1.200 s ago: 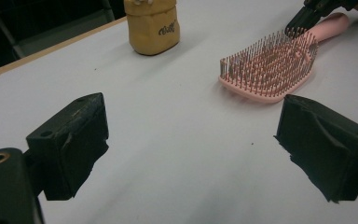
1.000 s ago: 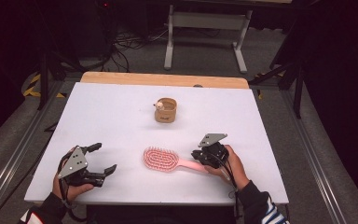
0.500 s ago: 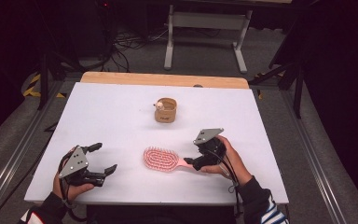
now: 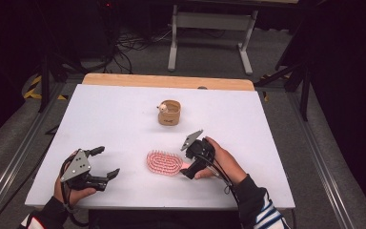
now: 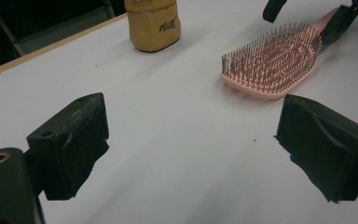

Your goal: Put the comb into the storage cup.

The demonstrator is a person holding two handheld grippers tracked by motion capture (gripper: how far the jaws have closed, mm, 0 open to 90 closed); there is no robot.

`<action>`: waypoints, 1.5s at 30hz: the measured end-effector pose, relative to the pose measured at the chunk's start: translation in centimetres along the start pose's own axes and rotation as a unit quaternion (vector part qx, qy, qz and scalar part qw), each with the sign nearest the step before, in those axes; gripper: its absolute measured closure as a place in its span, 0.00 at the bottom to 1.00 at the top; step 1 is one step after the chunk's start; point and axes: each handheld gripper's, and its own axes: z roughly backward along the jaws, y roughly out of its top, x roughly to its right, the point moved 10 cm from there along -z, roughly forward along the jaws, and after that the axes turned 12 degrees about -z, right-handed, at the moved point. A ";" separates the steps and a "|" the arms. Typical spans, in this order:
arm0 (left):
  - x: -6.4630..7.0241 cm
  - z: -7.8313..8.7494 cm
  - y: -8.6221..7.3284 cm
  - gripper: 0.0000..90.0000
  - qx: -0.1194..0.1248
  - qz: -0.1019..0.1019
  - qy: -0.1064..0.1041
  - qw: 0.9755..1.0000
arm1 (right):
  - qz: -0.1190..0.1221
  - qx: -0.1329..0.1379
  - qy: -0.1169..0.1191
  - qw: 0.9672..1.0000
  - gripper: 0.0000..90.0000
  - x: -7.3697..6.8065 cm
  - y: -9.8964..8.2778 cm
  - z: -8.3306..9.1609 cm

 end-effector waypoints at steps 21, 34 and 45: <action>0.3 -0.3 -0.2 0.12 -0.007 -0.004 -0.008 1.000 | 0.047 -0.016 0.042 0.998 0.77 -1.6 -0.7 -0.2; 0.4 -0.4 -0.2 0.12 -0.009 -0.003 -0.011 1.000 | 0.048 0.039 0.010 0.998 0.77 -1.3 -0.5 0.1; 0.1 -0.4 0.1 0.10 -0.006 0.014 -0.001 1.000 | 0.023 0.157 -0.050 0.986 0.78 -0.5 1.6 2.2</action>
